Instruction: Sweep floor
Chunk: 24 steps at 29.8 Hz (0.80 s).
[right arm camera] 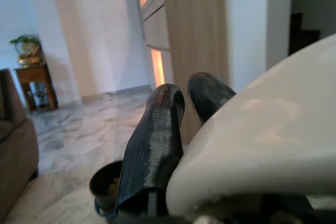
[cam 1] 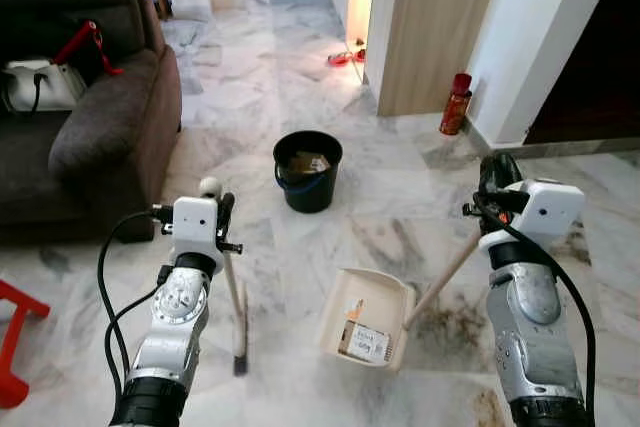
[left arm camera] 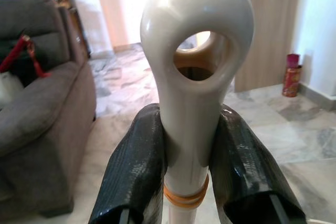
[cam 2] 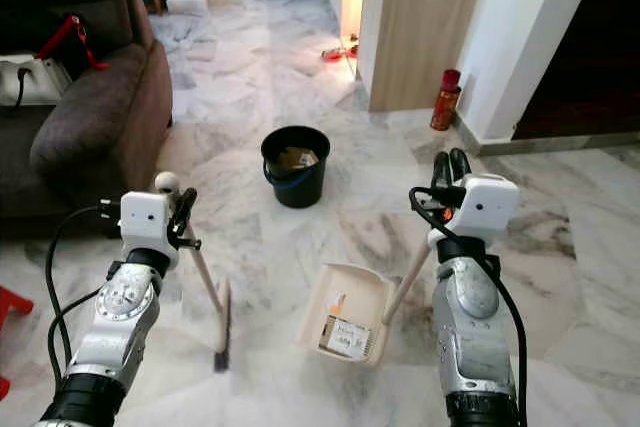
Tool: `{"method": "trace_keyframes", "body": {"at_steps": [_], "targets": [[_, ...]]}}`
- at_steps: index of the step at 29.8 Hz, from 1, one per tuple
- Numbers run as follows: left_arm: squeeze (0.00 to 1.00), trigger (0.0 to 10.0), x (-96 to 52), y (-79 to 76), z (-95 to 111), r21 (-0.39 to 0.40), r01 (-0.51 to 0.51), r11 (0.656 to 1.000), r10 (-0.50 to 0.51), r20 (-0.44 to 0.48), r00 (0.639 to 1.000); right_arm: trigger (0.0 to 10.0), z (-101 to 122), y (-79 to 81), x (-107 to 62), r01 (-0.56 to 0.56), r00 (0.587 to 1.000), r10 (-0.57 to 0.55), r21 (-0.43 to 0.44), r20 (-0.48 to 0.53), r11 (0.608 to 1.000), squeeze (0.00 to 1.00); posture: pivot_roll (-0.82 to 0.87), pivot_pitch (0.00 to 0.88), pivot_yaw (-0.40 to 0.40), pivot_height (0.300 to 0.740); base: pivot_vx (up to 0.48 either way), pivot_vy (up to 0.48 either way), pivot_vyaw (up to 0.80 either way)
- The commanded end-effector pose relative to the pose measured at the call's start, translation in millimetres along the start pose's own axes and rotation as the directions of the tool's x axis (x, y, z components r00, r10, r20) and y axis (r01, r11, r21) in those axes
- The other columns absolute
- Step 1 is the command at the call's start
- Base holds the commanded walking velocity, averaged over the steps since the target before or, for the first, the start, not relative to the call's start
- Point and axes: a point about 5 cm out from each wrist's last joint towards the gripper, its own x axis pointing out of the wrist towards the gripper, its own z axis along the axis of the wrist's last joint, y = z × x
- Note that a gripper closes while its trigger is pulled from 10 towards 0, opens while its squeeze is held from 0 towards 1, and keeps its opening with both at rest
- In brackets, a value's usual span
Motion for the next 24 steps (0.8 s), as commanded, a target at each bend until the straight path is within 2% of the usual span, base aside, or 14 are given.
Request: {"method": "trace_keyframes", "body": {"at_steps": [1, 5, 13, 17, 24], "targets": [[0.00, 10.0, 5.6, 1.0, 14, 0.023, 0.001, 1.000, -0.003, 0.056, 0.998, 10.0, 16, 2.3, 5.2, -0.014, 0.997, 0.014, 0.005, 0.073, 1.000, 0.00, -0.09, 0.000, 0.034, 0.740, 0.446, 0.000, 0.00], [0.00, 10.0, 5.9, 1.3, 14, 0.024, 0.001, 1.000, -0.002, 0.056, 0.998, 10.0, 23, 3.1, 7.5, -0.019, 0.995, 0.017, 0.016, 0.096, 1.000, 0.00, -0.09, 0.000, 0.032, 0.740, 0.457, 0.000, 0.00], [0.00, 10.0, 6.6, 1.5, 14, 0.026, -0.002, 1.000, 0.000, 0.059, 0.998, 10.0, 58, 8.2, 20.6, -0.039, 0.976, 0.026, 0.052, 0.217, 0.998, 0.00, -0.09, 0.000, 0.031, 0.740, 0.465, 0.000, 0.00], [0.00, 10.0, 7.2, 1.1, 14, 0.025, -0.001, 1.000, 0.000, 0.060, 0.998, 10.0, 65, 10.4, 22.9, -0.050, 0.970, 0.036, 0.051, 0.239, 0.997, 0.00, -0.09, 0.000, 0.031, 0.740, 0.466, 0.000, 0.00], [0.00, 10.0, 7.5, -0.1, 15, 0.024, 0.000, 1.000, -0.001, 0.062, 0.998, 10.0, 70, 15.7, 22.7, -0.083, 0.967, 0.067, 0.055, 0.247, 0.995, 0.00, -0.09, 0.000, 0.028, 0.740, 0.466, 0.000, 0.79]]}}
